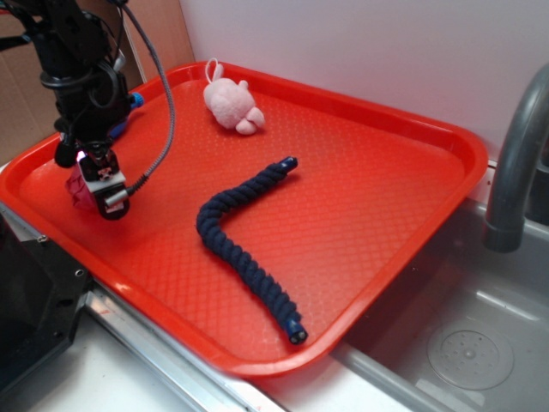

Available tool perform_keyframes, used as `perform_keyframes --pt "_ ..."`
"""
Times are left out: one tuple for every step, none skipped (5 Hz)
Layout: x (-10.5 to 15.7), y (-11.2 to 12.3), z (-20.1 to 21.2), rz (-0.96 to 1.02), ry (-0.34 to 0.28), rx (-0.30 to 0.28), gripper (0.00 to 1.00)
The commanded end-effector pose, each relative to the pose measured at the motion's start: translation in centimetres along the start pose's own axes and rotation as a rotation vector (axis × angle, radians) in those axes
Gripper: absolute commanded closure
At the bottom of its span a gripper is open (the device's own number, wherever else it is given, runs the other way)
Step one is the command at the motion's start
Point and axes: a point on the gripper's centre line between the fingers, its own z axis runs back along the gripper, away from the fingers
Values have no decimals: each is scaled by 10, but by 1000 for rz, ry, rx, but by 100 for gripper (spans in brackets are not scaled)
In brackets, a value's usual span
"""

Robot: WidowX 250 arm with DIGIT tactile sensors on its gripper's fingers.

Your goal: Grab the red paper.

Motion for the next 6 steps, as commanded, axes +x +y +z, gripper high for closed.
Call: perform_keyframes --pt "9 -3 -12 -22 38 67 100" --pt "12 -5 18 2 -16 72 100" --pt "9 -3 69 74 -54 91 100" --pt "6 -3 119 133 -179 32 100" --pt "13 -8 170 146 -253 7 100" --pt "17 -11 183 152 -239 22 100"
